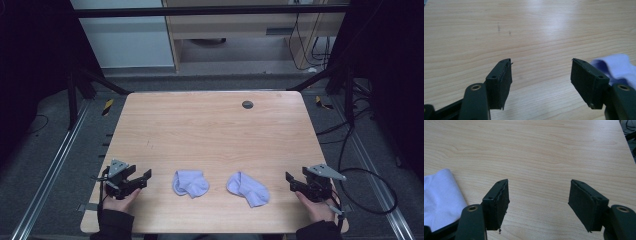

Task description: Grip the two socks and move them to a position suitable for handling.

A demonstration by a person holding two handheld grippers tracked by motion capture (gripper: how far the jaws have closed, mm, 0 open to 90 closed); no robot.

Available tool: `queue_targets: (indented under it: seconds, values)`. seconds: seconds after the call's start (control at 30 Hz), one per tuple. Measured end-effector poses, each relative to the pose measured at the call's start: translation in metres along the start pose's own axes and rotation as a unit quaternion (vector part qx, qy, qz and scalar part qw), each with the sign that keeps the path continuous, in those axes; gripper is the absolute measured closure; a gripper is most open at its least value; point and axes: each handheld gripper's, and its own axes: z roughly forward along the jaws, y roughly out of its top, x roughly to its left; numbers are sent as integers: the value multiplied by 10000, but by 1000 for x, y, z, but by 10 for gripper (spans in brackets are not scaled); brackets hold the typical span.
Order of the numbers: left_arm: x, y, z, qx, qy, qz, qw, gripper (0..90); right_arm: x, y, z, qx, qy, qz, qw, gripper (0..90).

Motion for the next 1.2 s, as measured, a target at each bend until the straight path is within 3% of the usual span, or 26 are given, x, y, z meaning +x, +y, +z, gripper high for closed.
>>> queue_targets:
  seconds: [0.17,0.23,0.7,0.8,0.9,1.03,1.2]
  values:
    - [-13,3,-1,-44,-124,88,9999,339,6,1,-1,-10,-6,-47,10000,337]
    - [-22,5,-1,-59,-197,157,9997,346,11,3,-4,-43,-3,-191,9998,375]
    - [-53,28,3,-168,-432,354,9983,393,34,20,-16,-146,397,-408,9983,453]
    - [-69,39,8,-221,-557,403,9974,394,43,28,-19,-149,531,-460,9974,461]
    - [-77,43,10,-263,-642,411,9967,394,47,31,-20,-126,641,-456,9968,462]
    - [-100,52,17,-267,-751,597,9950,398,56,35,-22,-107,776,-580,9952,462]
    - [-114,56,21,-273,-835,654,9940,412,61,35,-24,-127,863,-584,9945,477]
